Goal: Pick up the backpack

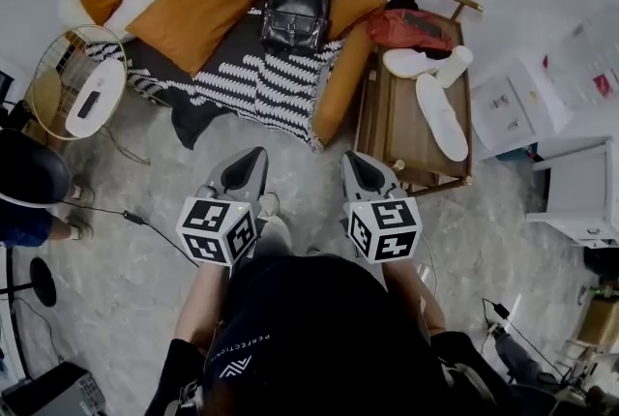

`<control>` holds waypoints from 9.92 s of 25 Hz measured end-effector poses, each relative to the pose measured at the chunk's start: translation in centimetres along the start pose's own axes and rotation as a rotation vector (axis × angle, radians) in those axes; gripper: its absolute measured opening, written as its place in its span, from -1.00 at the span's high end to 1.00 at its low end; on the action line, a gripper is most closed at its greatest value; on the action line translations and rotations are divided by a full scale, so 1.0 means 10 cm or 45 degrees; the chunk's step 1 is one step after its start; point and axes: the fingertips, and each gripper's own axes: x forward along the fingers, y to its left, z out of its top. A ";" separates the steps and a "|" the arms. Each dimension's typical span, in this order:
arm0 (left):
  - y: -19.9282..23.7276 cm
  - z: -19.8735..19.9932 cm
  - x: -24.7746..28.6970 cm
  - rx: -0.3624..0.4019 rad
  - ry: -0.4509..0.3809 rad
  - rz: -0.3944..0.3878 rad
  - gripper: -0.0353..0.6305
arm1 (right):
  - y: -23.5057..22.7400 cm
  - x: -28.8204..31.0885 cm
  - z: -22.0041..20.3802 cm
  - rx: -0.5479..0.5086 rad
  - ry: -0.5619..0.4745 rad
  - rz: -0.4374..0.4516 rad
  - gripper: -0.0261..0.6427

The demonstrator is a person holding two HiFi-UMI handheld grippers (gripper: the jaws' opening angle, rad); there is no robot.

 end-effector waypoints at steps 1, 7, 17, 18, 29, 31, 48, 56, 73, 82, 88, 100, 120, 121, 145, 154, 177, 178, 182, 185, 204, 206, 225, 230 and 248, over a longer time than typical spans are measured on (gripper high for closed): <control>0.07 0.03 0.03 -0.005 0.007 -0.007 0.87 | 0.01 0.07 0.03 0.003 0.007 -0.003 0.94; 0.47 0.20 0.21 -0.001 0.022 -0.018 0.87 | 0.08 0.51 0.19 -0.009 0.045 -0.022 0.93; 1.16 0.42 0.40 -0.042 0.011 -0.005 0.87 | 0.17 1.16 0.45 -0.005 0.082 -0.063 0.93; 1.21 0.44 0.41 -0.044 0.007 -0.004 0.87 | 0.19 1.21 0.47 -0.002 0.082 -0.062 0.93; 1.77 0.49 0.53 0.017 0.038 0.013 0.87 | 0.27 1.77 0.57 0.025 0.108 -0.097 0.93; 1.85 0.49 0.56 0.025 0.046 0.007 0.86 | 0.26 1.87 0.59 0.028 0.105 -0.107 0.93; 2.55 0.92 1.46 0.094 0.070 0.048 0.81 | -0.29 2.92 1.10 0.078 0.048 -0.126 0.93; 2.83 1.14 2.40 0.084 0.133 0.007 0.77 | -0.83 3.58 1.29 0.088 0.117 -0.143 0.87; 3.19 1.18 4.03 0.135 0.339 -0.095 0.47 | -1.85 4.77 1.38 0.170 0.215 -0.182 0.58; 3.49 0.93 4.58 0.134 0.453 -0.075 0.40 | -2.24 5.23 1.11 0.209 0.313 -0.217 0.53; 3.64 0.73 5.01 0.140 0.527 -0.083 0.38 | -2.51 5.49 0.93 0.233 0.363 -0.238 0.51; 4.02 0.45 5.85 0.160 0.605 -0.095 0.37 | -2.96 6.09 0.57 0.261 0.425 -0.302 0.49; 4.35 0.07 6.48 0.117 0.597 -0.026 0.27 | -3.29 6.55 0.24 0.226 0.415 -0.371 0.41; 4.35 0.06 6.50 0.114 0.597 -0.030 0.27 | -3.29 6.56 0.23 0.225 0.410 -0.372 0.42; 4.21 0.08 6.37 0.138 0.633 -0.027 0.55 | -3.09 6.41 0.27 0.284 0.408 -0.290 0.64; 4.08 0.15 6.07 0.132 0.656 -0.013 0.64 | -2.93 6.21 0.33 0.291 0.439 -0.281 0.70; 3.94 0.57 5.02 -0.006 0.573 0.107 0.72 | -2.31 5.79 0.99 0.170 0.411 -0.144 0.76; 3.94 0.61 4.96 -0.005 0.565 0.114 0.72 | -2.27 5.77 1.03 0.169 0.404 -0.134 0.77; 3.92 0.78 4.74 0.006 0.533 0.137 0.72 | -2.12 5.66 1.19 0.161 0.369 -0.097 0.77; 3.90 0.94 4.58 0.012 0.500 0.158 0.72 | -2.01 5.56 1.32 0.150 0.344 -0.067 0.77; 3.84 1.65 3.77 -0.015 0.246 0.273 0.75 | -1.46 5.26 2.13 0.031 0.183 0.067 0.79; 3.85 1.73 3.69 -0.016 0.217 0.293 0.75 | -1.40 5.25 2.21 0.023 0.165 0.081 0.79; 3.91 2.23 3.18 -0.027 0.015 0.418 0.76 | -0.99 5.10 2.76 -0.051 0.045 0.187 0.81; 3.90 2.37 3.09 -0.019 -0.042 0.434 0.76 | -0.92 5.06 2.94 -0.087 -0.004 0.210 0.81; 3.83 3.07 2.80 0.059 -0.240 0.473 0.76 | -0.74 4.88 3.62 -0.124 -0.202 0.261 0.82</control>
